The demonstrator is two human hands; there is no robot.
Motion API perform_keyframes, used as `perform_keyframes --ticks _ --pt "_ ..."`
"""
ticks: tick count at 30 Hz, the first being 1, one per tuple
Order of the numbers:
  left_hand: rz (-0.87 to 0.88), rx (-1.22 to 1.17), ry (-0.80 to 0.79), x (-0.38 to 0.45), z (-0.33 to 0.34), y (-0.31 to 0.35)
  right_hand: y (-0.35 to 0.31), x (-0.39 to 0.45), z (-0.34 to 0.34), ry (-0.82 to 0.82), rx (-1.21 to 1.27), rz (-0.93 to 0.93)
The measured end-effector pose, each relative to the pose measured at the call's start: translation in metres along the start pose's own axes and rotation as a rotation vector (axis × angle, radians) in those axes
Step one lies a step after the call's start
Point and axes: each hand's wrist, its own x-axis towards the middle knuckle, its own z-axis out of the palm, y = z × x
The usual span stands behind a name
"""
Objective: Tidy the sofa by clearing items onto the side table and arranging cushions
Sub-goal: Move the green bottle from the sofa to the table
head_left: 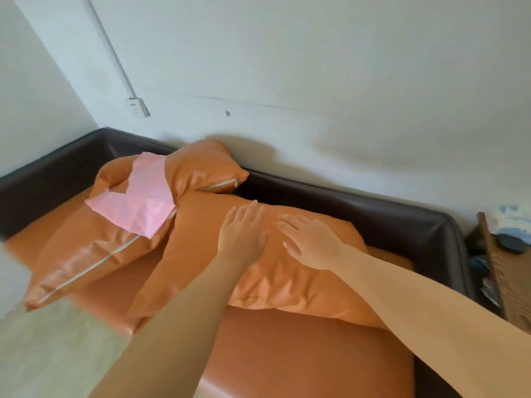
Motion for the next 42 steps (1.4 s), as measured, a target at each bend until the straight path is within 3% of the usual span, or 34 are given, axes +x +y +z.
perform_keyframes --ticks 9,22,32,42 --pt "-0.237 0.054 -0.068 -0.036 -0.005 -0.122 -0.081 0.111 0.007 -0.018 -0.023 -0.135" --pt "-0.404 0.041 -0.106 -0.063 0.007 -0.266 -0.171 0.241 0.038 -0.025 0.013 -0.376" --pt "-0.358 0.061 -0.138 -0.105 0.011 -0.387 -0.280 0.304 0.062 -0.015 0.029 -0.350" --pt "-0.424 0.079 -0.146 -0.123 0.008 -0.503 -0.370 0.396 0.067 -0.046 0.093 -0.367"
